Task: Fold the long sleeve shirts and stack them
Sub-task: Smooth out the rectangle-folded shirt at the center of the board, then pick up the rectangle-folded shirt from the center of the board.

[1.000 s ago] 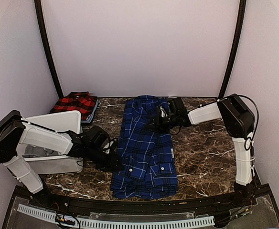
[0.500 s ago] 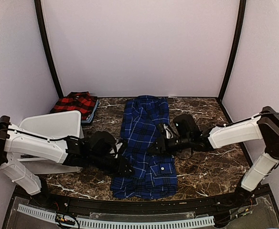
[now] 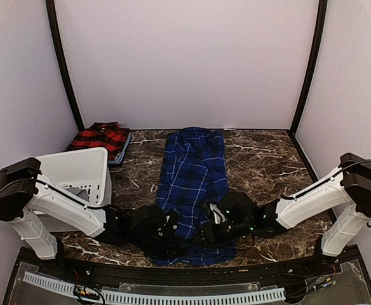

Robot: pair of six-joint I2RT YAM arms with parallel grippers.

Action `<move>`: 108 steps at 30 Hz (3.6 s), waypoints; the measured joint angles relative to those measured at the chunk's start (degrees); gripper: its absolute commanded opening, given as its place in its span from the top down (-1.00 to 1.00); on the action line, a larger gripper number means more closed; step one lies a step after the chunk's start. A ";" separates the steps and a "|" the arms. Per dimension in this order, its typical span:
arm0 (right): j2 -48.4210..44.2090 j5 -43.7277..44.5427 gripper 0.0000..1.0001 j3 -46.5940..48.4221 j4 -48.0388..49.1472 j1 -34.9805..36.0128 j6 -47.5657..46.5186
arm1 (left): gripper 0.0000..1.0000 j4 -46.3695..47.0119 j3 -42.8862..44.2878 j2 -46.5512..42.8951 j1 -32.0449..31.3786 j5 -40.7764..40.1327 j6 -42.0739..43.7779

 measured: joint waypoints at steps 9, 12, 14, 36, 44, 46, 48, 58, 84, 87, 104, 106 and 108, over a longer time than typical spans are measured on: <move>0.00 3.30 0.31 -3.23 1.88 3.23 3.21 | 0.52 -1.99 0.00 -3.02 -3.76 -4.37 -2.82; -0.07 3.52 0.30 -3.50 2.23 4.31 3.76 | 0.47 -5.99 0.00 -8.81 -4.09 -6.86 -3.65; -0.90 3.82 0.29 -4.13 2.12 4.74 4.02 | 0.42 -9.44 -0.04 -14.38 -4.26 -9.55 -4.13; -22.34 9.27 0.30 -16.94 -7.17 0.00 5.22 | 0.60 -8.79 -11.39 -19.58 0.59 -15.21 -3.17; -25.11 7.37 0.28 -23.50 -2.82 0.00 7.98 | 0.62 -5.57 -14.08 -17.73 0.61 -12.20 -5.11; -28.02 7.50 0.24 -23.45 -5.75 0.02 7.87 | 0.56 -6.86 -13.92 -18.47 0.50 -11.85 -5.07; -32.41 8.37 0.16 -23.08 -9.92 0.02 7.54 | 0.47 -10.84 -12.92 -20.28 0.35 -12.04 -4.90; -46.38 9.94 -0.03 -24.81 -19.93 -6.80 6.91 | 0.03 -22.56 -8.24 -27.63 3.58 -16.50 -3.06; -25.79 0.68 0.02 -27.02 3.41 -16.33 3.52 | 0.13 -11.02 -6.21 -12.59 9.31 -14.73 -0.76; -24.59 0.35 0.04 -26.73 4.50 -16.92 3.13 | 0.26 -9.51 -5.49 -10.91 9.31 -14.21 -0.61; -17.57 -0.87 0.95 -23.91 6.16 -18.12 1.18 | 1.00 -7.54 -4.52 -8.52 9.42 -9.62 0.07; -17.84 -1.14 1.00 -23.32 4.90 -18.12 1.11 | 1.00 -7.98 -3.89 -8.70 9.42 -9.20 0.33; -18.80 -1.36 1.00 -22.43 3.26 -18.12 0.70 | 1.00 -8.66 -2.91 -9.05 9.42 -8.83 0.59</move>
